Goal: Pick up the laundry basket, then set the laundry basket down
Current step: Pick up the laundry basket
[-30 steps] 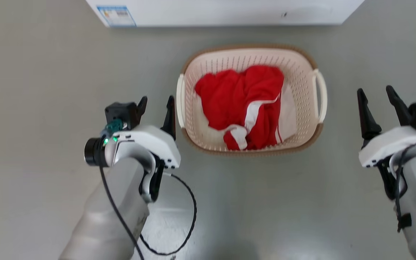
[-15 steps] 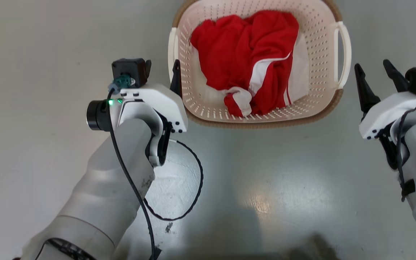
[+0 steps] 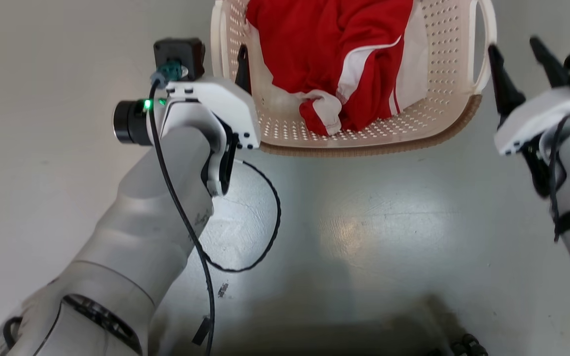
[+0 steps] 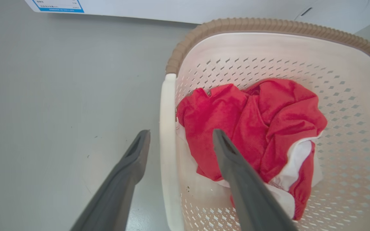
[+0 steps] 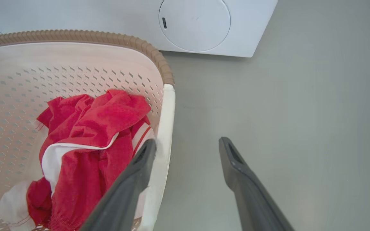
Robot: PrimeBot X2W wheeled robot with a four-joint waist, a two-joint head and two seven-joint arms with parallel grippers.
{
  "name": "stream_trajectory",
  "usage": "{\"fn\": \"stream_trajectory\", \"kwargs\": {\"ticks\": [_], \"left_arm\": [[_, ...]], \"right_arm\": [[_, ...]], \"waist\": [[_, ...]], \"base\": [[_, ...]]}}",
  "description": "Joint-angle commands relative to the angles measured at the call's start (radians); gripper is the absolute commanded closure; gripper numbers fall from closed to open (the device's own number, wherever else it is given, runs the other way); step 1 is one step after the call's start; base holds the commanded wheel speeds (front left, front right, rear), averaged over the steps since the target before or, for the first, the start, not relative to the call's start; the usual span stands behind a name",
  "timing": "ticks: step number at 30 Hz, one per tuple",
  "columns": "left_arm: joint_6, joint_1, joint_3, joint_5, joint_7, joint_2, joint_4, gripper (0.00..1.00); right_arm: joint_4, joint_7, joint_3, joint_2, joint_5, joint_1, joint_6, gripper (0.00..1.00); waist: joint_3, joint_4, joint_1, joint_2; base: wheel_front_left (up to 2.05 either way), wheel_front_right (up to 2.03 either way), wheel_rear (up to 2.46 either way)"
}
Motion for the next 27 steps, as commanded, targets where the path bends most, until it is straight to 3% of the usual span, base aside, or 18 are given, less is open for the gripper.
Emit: {"fn": "stream_trajectory", "kwargs": {"ticks": [1,13,27], "left_arm": [[0.014,-0.024,-0.004,-0.014,-0.005,0.018,-0.001,0.0],[0.06,-0.098,-0.107,-0.085,0.025,0.018,0.036,0.0],[0.072,-0.14,-0.181,-0.143,0.056,0.018,0.077,0.0]], "right_arm": [[0.008,0.0,0.032,0.001,0.011,0.018,0.003,0.0],[0.08,0.0,0.122,0.025,0.057,-0.067,0.003,0.0],[0.141,0.025,0.195,0.028,0.129,-0.119,0.003,0.0]], "waist": [[0.018,-0.002,-0.0001,0.0],[0.054,0.003,-0.0001,0.0],[0.06,0.003,-0.0001,0.0]], "base": [[0.0,0.0,0.0],[0.0,0.0,0.0],[0.0,0.0,0.0]]}}
